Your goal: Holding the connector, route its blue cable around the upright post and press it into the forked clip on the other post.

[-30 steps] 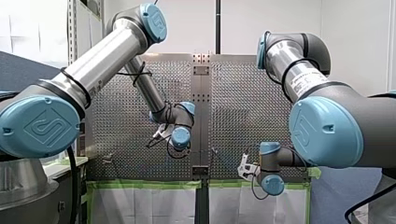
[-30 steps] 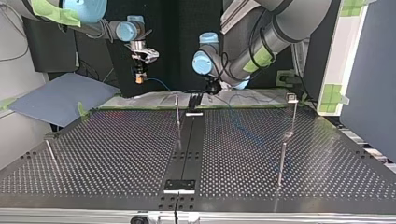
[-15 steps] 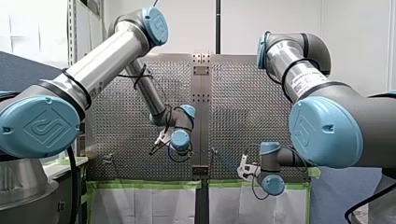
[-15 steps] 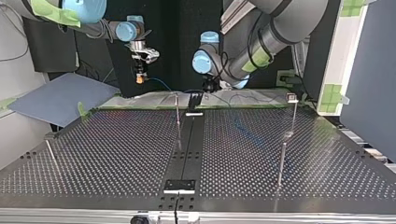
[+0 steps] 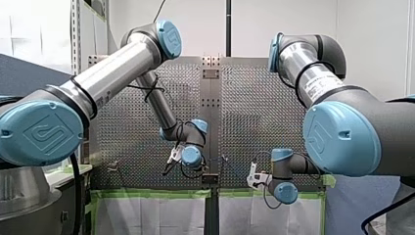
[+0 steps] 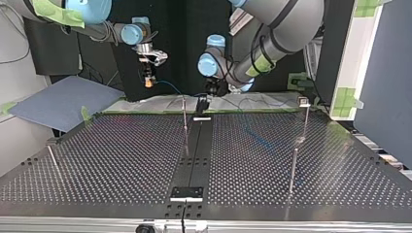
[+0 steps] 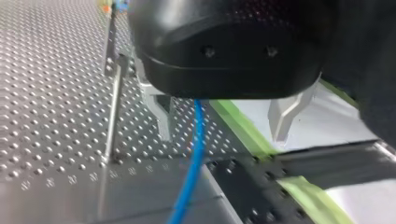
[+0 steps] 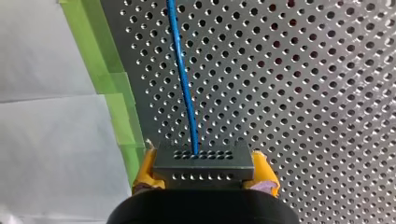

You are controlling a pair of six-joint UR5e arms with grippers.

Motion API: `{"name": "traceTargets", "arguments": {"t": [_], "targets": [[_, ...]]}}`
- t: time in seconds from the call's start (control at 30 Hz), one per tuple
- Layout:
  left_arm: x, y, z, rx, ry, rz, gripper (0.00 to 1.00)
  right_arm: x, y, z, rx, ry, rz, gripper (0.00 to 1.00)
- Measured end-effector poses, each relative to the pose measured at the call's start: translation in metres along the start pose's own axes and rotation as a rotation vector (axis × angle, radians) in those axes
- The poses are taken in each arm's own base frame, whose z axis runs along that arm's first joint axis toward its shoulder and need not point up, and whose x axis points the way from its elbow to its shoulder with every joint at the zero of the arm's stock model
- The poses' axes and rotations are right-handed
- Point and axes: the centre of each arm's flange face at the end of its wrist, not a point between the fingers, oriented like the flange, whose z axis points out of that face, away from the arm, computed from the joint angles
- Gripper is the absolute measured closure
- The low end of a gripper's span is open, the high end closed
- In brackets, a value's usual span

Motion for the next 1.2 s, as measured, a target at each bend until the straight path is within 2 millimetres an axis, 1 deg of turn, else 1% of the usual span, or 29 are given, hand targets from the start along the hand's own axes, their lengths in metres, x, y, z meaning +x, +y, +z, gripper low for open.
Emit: {"name": "traceTargets", "arguments": {"t": [0.33, 0.53, 0.87, 1.2], "targets": [[-0.014, -0.03, -0.007, 0.098, -0.1, -0.097, 0.0, -0.003, -0.006, -0.003, 0.011, -0.02, -0.038, 1.0], [-0.018, -0.042, -0.014, 0.119, -0.122, -0.146, 0.0, -0.003, -0.01, -0.002, 0.034, -0.019, -0.05, 1.0], [-0.018, -0.049, -0.024, 0.068, -0.112, -0.237, 0.0, 0.0, -0.014, 0.002, 0.113, 0.005, -0.046, 1.0], [-0.017, -0.049, -0.03, -0.004, -0.104, -0.331, 0.0, 0.002, -0.018, 0.004, 0.191, 0.016, -0.026, 1.0]]}}
